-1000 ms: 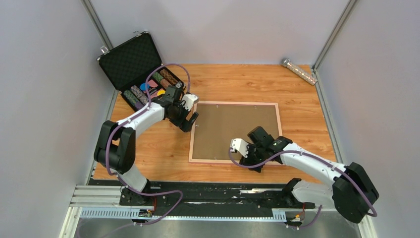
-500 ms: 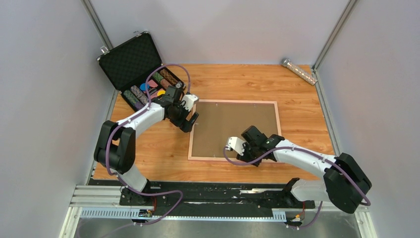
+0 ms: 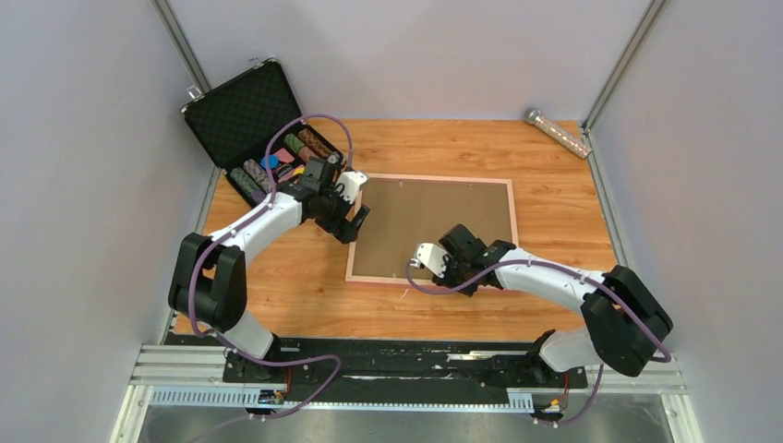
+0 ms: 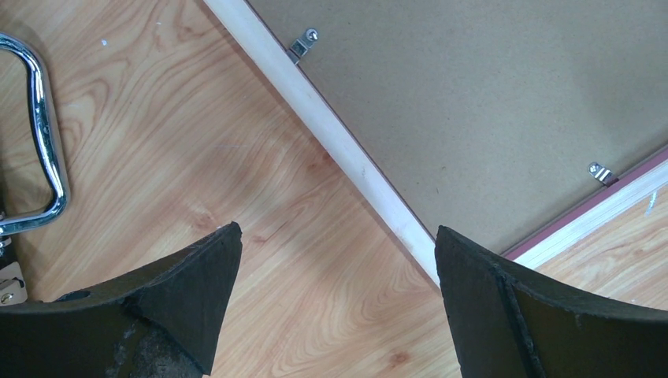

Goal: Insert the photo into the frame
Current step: Turn over the photo frame at the center of the board.

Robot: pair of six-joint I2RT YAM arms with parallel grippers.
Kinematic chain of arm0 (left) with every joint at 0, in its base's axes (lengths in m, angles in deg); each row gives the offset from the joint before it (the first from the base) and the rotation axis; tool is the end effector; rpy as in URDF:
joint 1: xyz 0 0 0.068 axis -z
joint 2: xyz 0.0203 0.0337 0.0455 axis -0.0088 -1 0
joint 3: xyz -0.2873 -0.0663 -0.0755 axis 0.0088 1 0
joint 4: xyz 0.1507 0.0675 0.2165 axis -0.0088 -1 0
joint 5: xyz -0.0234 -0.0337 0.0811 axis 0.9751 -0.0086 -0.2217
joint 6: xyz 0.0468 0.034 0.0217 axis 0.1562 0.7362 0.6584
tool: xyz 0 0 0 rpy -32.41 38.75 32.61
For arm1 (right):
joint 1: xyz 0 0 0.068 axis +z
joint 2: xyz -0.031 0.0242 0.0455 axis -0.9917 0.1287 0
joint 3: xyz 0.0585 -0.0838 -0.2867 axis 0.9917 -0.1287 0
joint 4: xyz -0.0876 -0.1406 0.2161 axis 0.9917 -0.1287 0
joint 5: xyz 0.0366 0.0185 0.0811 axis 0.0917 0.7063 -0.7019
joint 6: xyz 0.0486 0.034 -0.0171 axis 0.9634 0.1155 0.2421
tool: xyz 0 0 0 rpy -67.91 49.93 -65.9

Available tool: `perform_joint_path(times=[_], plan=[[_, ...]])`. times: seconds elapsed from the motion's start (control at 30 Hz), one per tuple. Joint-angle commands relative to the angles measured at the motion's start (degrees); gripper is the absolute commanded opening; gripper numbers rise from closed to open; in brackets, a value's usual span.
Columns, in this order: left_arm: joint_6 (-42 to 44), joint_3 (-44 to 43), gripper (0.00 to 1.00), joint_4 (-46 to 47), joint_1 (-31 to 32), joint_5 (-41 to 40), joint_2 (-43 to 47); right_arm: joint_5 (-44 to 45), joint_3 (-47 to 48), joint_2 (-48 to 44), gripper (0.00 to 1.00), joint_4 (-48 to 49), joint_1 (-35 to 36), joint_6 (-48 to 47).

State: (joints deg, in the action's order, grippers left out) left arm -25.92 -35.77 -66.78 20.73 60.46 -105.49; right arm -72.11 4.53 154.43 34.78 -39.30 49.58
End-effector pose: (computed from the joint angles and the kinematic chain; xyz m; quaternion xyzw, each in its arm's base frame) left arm 0.3130 -0.1328 0.2415 0.3122 0.9064 -0.1267 0.2547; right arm 0.1772 0.1692 0.1803 -0.6037 0.7773 0.0343 0.1737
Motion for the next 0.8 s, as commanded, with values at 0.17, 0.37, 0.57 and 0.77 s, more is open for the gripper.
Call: perform_joint_path(times=[0.17, 0.37, 0.57, 0.77], plan=[[0.5, -0.3, 0.99, 1.4, -0.5, -0.5, 2.6, -2.5, 1.0, 2.8, 0.20, 4.0, -1.8, 0.5], [0.5, -0.5, 0.99, 1.3, -0.5, -0.2, 3.1, -3.3, 0.7, 4.2, 0.10, 4.6, -2.3, 0.4], [2.1, 0.0, 1.00, 1.3, -0.5, 1.5, 5.2, -6.0, 2.8, 3.0, 0.00, 3.3, -3.6, 1.3], [6.2, 2.1, 1.00, 2.0, -0.5, 5.0, 10.6, -11.7, 7.1, 1.4, 0.00, -0.8, -5.4, 1.9]])
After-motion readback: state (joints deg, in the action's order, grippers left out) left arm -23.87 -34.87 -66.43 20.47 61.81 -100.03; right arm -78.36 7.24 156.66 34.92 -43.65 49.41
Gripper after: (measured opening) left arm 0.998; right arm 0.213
